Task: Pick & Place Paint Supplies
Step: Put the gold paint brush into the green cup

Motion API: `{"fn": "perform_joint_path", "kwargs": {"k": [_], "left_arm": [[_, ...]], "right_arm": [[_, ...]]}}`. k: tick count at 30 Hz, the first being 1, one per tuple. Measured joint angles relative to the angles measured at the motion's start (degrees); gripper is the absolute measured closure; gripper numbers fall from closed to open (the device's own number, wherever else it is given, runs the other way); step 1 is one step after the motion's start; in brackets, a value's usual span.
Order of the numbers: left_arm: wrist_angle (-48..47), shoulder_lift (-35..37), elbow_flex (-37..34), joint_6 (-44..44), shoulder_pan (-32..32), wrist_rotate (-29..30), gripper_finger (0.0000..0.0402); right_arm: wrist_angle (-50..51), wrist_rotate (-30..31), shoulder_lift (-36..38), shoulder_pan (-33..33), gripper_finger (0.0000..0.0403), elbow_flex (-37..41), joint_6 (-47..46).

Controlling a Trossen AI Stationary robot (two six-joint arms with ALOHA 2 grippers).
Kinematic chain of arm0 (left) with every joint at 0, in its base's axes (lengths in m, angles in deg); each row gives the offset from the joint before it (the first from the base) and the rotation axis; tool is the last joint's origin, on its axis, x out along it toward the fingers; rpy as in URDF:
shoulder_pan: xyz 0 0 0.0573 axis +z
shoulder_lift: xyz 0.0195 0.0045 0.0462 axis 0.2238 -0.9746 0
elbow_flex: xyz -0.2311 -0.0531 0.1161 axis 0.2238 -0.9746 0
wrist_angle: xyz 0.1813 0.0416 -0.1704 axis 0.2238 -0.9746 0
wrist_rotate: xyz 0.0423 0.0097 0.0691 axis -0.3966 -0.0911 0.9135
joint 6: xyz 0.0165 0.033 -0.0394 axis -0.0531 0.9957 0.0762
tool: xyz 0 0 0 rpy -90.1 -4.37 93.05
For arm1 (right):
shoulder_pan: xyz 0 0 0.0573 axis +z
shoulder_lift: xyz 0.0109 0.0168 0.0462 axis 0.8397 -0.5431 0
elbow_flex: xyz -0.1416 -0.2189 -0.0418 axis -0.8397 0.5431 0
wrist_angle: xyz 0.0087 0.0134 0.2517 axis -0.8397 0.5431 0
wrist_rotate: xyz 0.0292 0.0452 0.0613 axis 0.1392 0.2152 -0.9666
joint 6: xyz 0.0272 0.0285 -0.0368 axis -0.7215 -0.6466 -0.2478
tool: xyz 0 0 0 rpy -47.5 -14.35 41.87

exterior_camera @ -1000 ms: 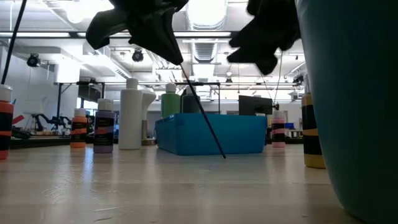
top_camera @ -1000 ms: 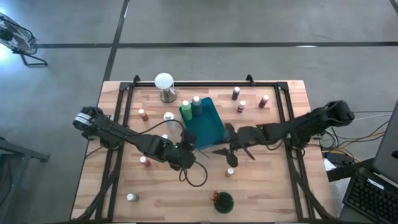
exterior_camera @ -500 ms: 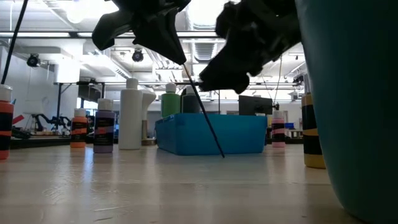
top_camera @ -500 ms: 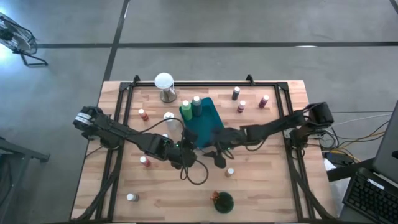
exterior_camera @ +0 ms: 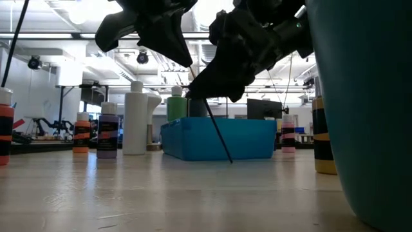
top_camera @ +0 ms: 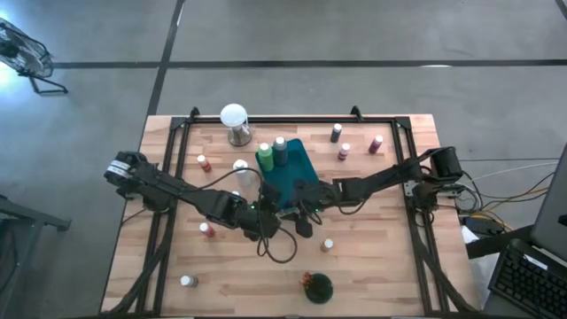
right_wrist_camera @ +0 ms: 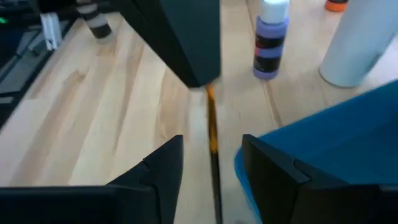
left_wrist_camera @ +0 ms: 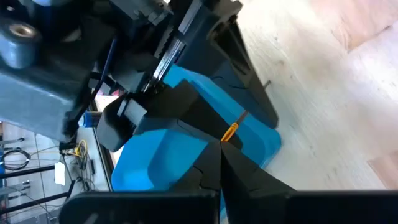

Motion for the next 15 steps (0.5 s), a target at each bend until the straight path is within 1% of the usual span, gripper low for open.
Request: {"fn": "perform_joint_path", "kwargs": {"k": [3,8,12,15], "left_arm": [[-0.3,0.0,0.0,-0.2,0.0,-0.1,0.0401],[-0.4,0.0,0.0,-0.1,0.0,-0.1,0.0401],[-0.3,0.0,0.0,-0.1,0.0,-0.1,0.0399],[0.3,0.0,0.0,-0.2,0.0,1.9,0.0377]], "right_arm": [[-0.2,0.6,0.0,-0.1,0.0281,0.1,0.1],[0.1,1.4,0.4,-0.2,0.0378,0.2,1.0],[0.0,1.6,1.8,-0.2,0.0390,0.2,1.2],[2.4,2.1,3.0,-0.2,0.0391,-0.2,1.2]]}}
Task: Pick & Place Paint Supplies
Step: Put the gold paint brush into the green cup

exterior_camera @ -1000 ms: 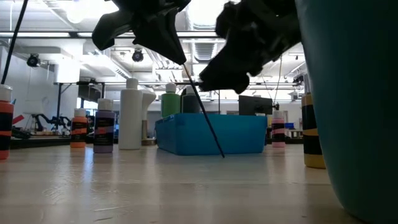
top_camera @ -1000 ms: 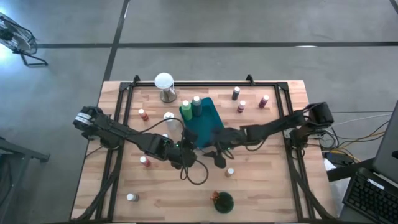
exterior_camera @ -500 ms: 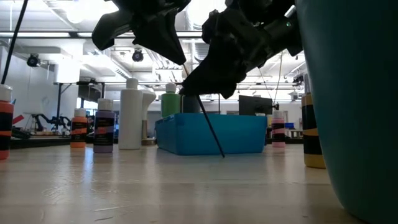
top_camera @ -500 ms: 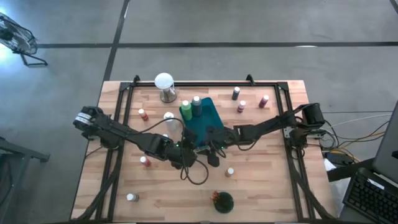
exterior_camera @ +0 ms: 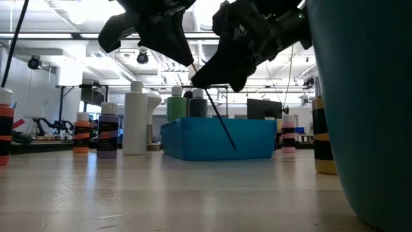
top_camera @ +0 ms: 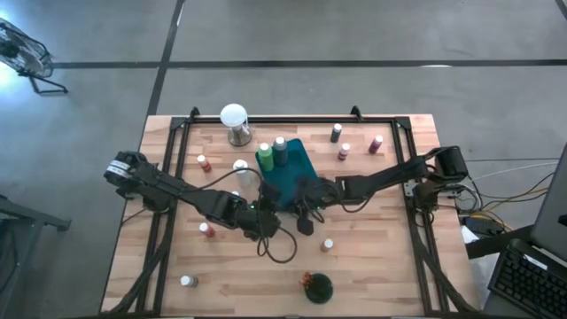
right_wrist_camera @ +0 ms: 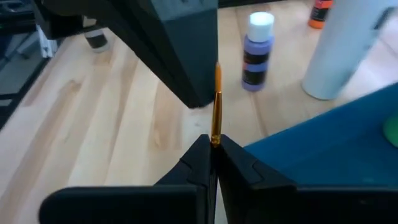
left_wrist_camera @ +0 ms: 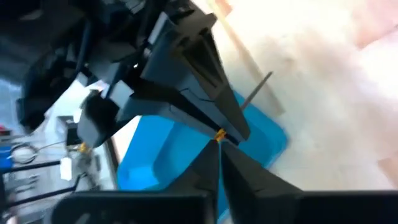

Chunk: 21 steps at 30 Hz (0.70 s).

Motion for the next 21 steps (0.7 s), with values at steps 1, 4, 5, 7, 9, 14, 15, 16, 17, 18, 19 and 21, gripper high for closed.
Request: {"fn": "perform_joint_path", "kwargs": {"k": [1,4,5,7,9,14,15,16,17,18,19,21], "left_arm": [[-0.1,0.0,0.0,0.2,-0.1,0.9,0.0366],[-1.5,0.0,0.8,-1.4,-0.6,1.6,0.0323],[-2.1,0.0,1.3,-3.1,-0.8,1.6,0.0309],[-3.9,0.1,2.5,-7.1,-1.2,1.6,0.0280],[-6.6,0.4,3.1,-10.6,-1.7,1.7,0.0255],[-5.9,3.3,0.9,-17.9,-2.4,2.3,0.0224],[-4.6,4.2,-0.1,-18.7,-2.4,2.4,0.0223],[-3.0,5.0,-1.3,-19.2,-2.4,2.4,0.0222],[-1.5,5.9,-2.5,-19.7,-2.4,2.4,0.0222],[0.7,7.0,-3.9,-19.9,-2.4,2.4,0.0223],[3.6,8.0,-5.4,-19.9,-2.4,2.1,0.0223],[9.4,10.3,-8.4,-19.4,-2.3,1.6,0.0223]], "right_arm": [[1.0,0.8,0.5,0.0,0.0391,0.0,0.0],[5.4,4.8,2.9,0.0,0.0392,0.2,0.0],[7.1,6.3,4.1,0.1,0.0392,0.3,-0.3],[8.2,8.0,7.2,0.4,0.0392,0.8,-0.5],[8.4,8.5,10.9,1.4,0.0393,1.2,-0.4],[8.2,14.7,18.9,9.4,0.0393,1.6,1.1],[8.1,17.5,20.4,11.8,0.0393,1.6,1.9],[7.9,20.6,21.6,14.6,0.0393,1.4,2.7],[7.2,24.0,22.7,17.6,0.0393,1.1,3.6],[5.9,27.6,23.7,20.7,0.0393,0.9,4.7],[4.7,31.5,24.4,23.7,0.0393,0.9,5.9],[2.1,38.8,24.8,29.6,0.0394,0.4,8.3]]}}
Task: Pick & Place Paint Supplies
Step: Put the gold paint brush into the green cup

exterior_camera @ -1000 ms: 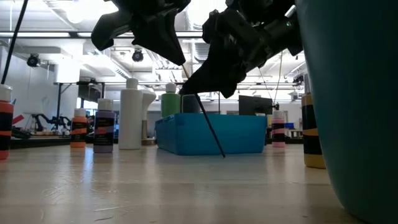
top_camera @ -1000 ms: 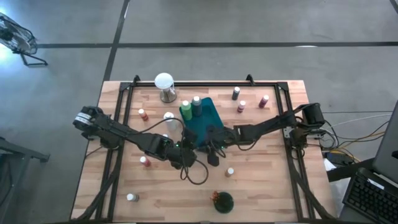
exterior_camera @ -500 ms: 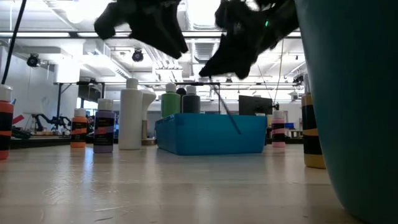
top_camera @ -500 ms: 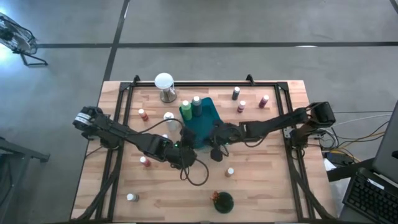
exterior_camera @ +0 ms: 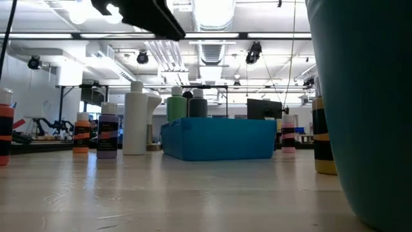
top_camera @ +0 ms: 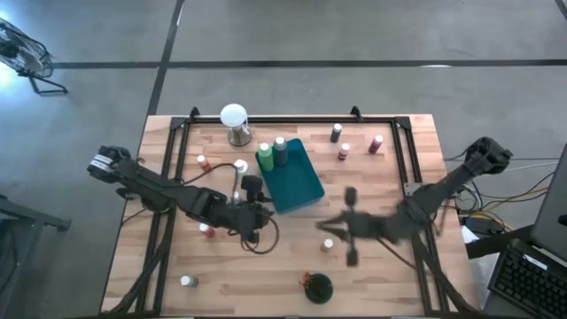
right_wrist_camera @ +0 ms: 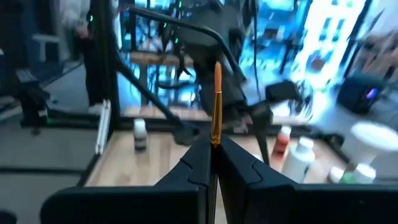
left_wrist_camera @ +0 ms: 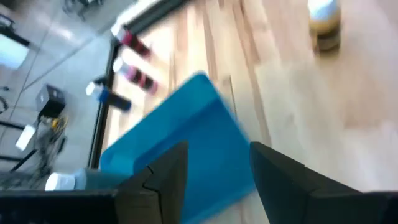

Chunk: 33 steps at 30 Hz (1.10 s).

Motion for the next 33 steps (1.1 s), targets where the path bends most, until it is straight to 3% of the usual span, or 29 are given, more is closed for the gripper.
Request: {"fn": "perform_joint_path", "kwargs": {"k": [3,7,13,18,33], "left_arm": [[8.0,2.5,-3.8,0.8,0.1,-2.8,0.0223],[13.7,5.6,-6.5,-0.8,0.2,-7.1,0.0223],[18.9,9.2,-9.8,-4.1,0.2,-8.6,0.0223],[23.0,10.5,-11.5,-4.4,0.2,-10.0,0.0223],[27.2,11.1,-14.3,-4.5,0.4,-11.4,0.0223]], "right_arm": [[-0.4,10.6,-1.4,6.8,0.0394,-1.9,1.6],[-0.2,17.2,-5.9,11.6,0.0393,-6.1,2.8],[2.0,17.5,-12.9,14.6,0.0393,-14.0,3.4],[11.0,17.2,-16.1,15.0,0.0393,-18.9,-7.0],[12.2,14.6,-19.9,16.1,0.0392,-20.1,-20.2]]}}
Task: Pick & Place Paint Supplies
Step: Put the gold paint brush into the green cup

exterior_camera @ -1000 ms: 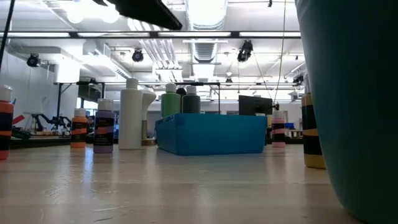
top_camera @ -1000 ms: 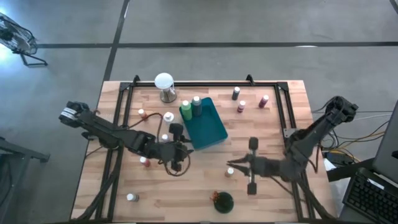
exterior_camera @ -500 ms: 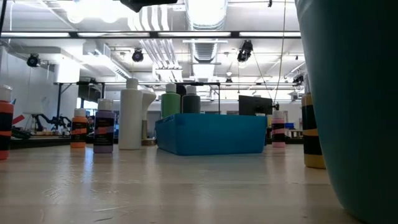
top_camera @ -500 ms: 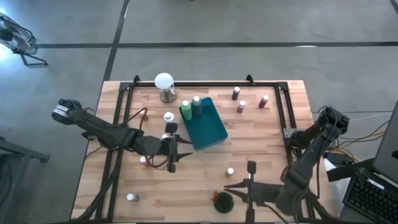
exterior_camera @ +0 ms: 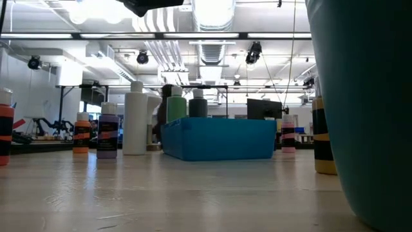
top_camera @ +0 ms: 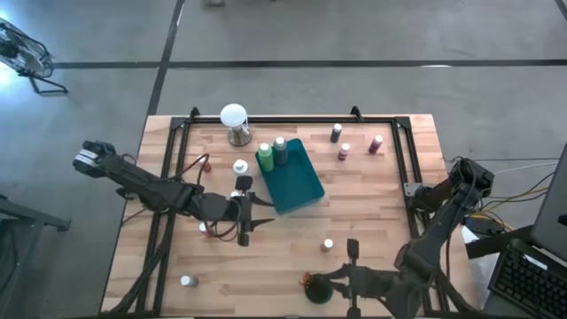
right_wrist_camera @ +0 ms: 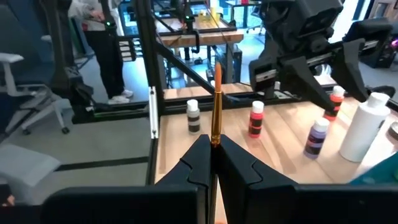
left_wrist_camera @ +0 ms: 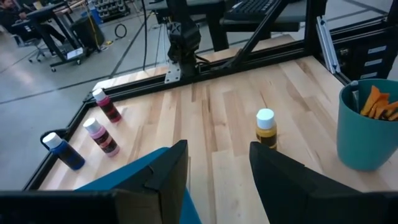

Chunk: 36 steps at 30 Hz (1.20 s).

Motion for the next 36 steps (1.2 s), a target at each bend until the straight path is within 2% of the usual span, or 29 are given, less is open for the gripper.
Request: {"fn": "perform_joint_path", "kwargs": {"k": [10,24,36], "left_arm": [[0.7,0.0,0.0,0.0,0.4,0.1,0.0223],[1.5,0.0,0.0,0.4,0.6,0.1,0.0223],[1.8,0.0,0.0,0.5,0.8,0.1,0.0223]], "right_arm": [[-2.7,-0.2,-4.1,0.7,0.0392,0.0,-0.6],[-2.6,-0.7,-8.0,1.0,0.0393,2.3,-6.7],[-19.5,-1.5,-7.5,1.0,0.0394,12.9,-3.6]]}}
